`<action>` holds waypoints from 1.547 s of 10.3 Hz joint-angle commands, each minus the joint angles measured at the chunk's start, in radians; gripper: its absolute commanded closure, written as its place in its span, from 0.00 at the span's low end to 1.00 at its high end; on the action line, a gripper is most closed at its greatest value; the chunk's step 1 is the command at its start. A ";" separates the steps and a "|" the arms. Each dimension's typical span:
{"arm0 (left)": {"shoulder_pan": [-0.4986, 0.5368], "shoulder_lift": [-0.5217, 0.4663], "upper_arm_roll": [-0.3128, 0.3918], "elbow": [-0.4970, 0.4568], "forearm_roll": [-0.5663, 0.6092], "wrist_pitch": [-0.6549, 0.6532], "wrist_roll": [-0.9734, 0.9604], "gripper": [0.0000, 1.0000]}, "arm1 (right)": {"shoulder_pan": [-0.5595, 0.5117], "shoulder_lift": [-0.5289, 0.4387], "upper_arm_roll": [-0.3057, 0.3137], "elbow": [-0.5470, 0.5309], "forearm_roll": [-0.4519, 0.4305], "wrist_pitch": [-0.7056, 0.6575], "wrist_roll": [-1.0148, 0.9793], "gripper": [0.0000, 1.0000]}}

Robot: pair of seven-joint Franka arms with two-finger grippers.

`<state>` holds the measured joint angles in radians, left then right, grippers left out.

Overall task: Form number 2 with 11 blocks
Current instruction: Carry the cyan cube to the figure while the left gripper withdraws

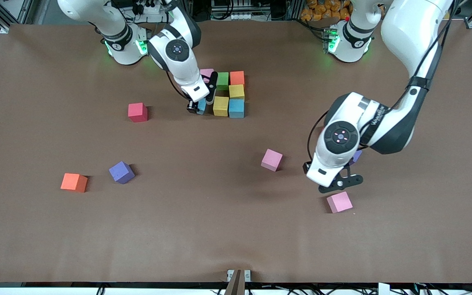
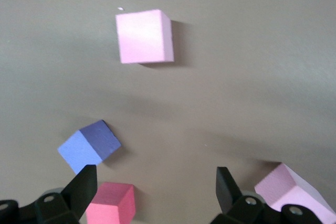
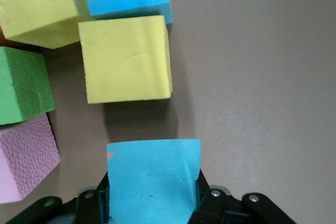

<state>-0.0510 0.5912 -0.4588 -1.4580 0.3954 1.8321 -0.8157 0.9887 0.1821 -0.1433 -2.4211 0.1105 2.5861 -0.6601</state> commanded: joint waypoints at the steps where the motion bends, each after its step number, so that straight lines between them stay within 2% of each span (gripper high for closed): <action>1: 0.263 -0.086 -0.201 -0.131 0.002 0.053 0.059 0.00 | 0.024 0.000 -0.007 -0.006 0.001 0.026 -0.009 0.67; 2: 0.377 -0.094 -0.303 -0.163 0.011 0.053 0.079 0.00 | 0.027 0.002 -0.007 -0.006 0.001 0.038 -0.009 0.67; 3: 0.449 -0.091 -0.363 -0.170 0.011 0.053 0.096 0.00 | 0.034 0.002 -0.007 -0.006 0.001 0.045 -0.010 0.67; 4: 0.454 -0.090 -0.368 -0.170 0.011 0.053 0.093 0.00 | 0.034 0.004 -0.007 -0.006 0.001 0.046 -0.015 0.67; 12: 0.485 -0.085 -0.345 -0.125 0.088 0.039 0.115 0.00 | 0.070 0.002 -0.007 -0.021 0.000 0.043 -0.016 0.67; 14: 0.481 -0.088 -0.322 -0.107 0.128 0.038 0.118 0.00 | 0.076 -0.015 -0.007 -0.042 0.001 0.048 -0.015 0.67; 16: 0.461 -0.126 -0.266 -0.116 0.146 0.010 0.241 0.00 | 0.077 -0.016 -0.007 -0.052 0.001 0.089 -0.010 0.68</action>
<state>0.4309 0.5207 -0.7729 -1.5581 0.5294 1.8653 -0.6609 1.0511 0.1936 -0.1418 -2.4408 0.1105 2.6407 -0.6622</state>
